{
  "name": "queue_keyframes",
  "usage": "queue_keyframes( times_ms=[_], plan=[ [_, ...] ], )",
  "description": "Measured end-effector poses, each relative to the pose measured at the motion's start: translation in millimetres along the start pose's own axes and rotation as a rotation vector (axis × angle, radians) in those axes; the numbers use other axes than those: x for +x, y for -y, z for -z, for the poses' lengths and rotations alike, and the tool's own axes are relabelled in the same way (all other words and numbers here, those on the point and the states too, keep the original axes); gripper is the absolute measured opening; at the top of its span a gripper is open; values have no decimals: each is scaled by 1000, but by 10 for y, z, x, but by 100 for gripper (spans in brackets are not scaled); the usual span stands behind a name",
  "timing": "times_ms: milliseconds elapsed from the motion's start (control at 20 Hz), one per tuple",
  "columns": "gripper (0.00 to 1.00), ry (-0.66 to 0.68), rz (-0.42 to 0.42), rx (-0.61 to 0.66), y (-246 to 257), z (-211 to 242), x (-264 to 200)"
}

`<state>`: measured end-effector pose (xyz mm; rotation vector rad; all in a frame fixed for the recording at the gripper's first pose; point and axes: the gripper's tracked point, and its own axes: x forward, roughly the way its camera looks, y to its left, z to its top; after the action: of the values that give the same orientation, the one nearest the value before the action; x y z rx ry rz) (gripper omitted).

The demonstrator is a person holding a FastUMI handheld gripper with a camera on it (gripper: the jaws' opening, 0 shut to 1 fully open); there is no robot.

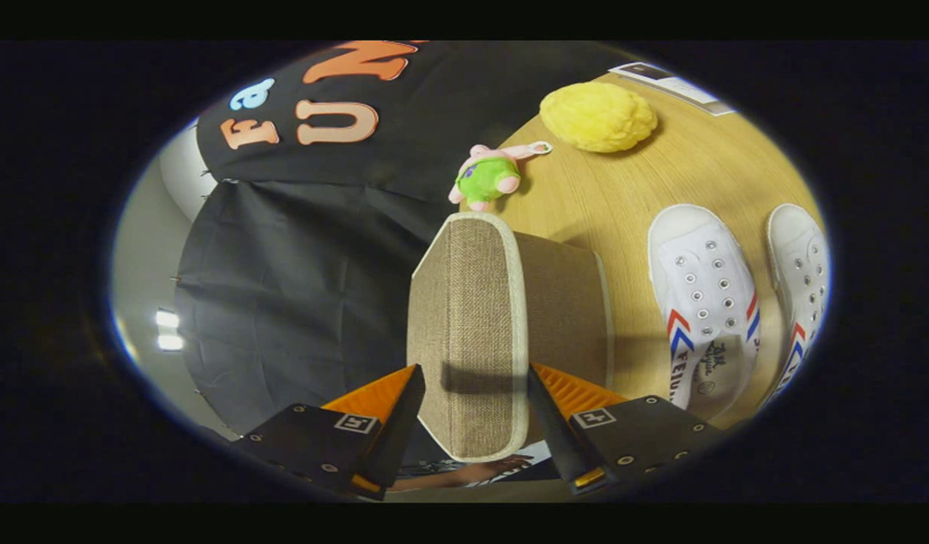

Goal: Open the storage box then place both shoes into the box .Put the left shoe in first, then the right shoe, with the right side of both shoes facing outward in a uniform manner.

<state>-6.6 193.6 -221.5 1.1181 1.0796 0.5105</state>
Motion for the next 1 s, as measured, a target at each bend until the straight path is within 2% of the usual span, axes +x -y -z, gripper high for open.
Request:
queue_keyframes(
  times_ms=[150,300,500,550,600,700,850,1000],
  plan=[
    [62,-7,-52,-16,-165,28,1],
    [59,-26,-121,-1,-459,44,-42],
    [57,-31,-211,-62,-997,52,-76],
    [52,-4,-223,-77,-1120,-3,-50],
    [40,18,-222,-102,-1195,-43,-9],
    [36,8,-211,-128,-1301,-25,139],
    [26,-12,-252,-136,-1670,39,342],
    [17,-8,-275,-203,-2013,131,489]
  ],
)
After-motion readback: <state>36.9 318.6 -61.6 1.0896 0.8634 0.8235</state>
